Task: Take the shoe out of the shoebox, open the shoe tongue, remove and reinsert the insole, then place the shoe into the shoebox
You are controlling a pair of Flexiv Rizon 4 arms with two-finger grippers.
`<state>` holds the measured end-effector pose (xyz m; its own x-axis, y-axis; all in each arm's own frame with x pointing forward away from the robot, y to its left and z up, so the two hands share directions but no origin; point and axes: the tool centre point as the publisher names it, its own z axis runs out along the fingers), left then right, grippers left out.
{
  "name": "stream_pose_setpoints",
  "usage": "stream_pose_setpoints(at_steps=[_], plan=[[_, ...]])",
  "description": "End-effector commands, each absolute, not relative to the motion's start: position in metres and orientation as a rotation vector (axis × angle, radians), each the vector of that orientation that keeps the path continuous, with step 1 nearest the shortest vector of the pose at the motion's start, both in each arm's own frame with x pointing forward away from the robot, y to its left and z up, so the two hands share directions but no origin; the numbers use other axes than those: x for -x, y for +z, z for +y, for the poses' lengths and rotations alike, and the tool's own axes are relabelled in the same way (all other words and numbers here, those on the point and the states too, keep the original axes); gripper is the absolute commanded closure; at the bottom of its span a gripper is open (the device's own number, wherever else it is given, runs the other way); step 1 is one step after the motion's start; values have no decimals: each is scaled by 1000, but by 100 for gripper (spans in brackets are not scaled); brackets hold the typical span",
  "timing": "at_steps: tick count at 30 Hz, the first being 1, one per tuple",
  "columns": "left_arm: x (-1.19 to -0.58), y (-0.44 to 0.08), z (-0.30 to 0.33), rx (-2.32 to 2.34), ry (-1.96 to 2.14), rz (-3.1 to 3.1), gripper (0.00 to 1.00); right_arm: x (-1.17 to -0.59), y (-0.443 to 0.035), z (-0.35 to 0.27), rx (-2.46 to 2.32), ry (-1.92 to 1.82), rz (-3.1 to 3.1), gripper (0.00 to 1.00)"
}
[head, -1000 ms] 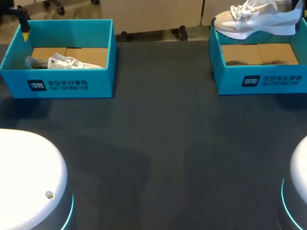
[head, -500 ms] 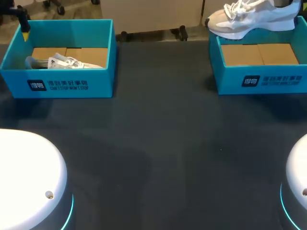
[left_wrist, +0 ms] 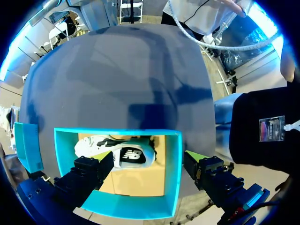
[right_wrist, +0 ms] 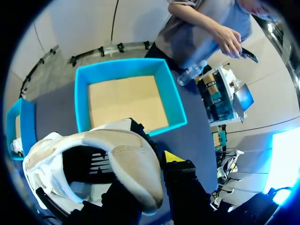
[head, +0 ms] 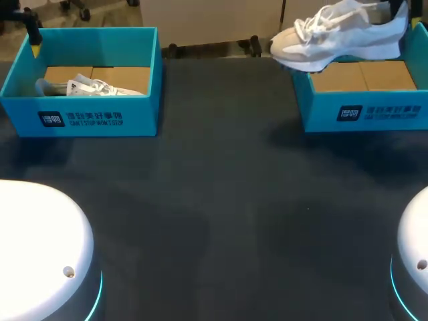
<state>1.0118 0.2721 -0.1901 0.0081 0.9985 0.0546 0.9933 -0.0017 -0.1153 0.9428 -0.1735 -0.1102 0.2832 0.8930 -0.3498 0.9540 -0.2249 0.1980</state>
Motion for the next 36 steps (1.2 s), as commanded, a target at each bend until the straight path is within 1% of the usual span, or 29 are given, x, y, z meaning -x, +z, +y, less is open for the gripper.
stream_pose_setpoints(at_steps=[1,10,36], plan=[[-1011,-190,272,2142,60,-2132,0,-917,-106,-158,-2168,-201,1639,100],[-1011,-190,272,2142,60,-2132,0,-871,-106,-126,-2299,-246,1512,100],[-1011,-190,272,2142,60,-2132,0,-871,-106,-126,-2299,-246,1512,100]])
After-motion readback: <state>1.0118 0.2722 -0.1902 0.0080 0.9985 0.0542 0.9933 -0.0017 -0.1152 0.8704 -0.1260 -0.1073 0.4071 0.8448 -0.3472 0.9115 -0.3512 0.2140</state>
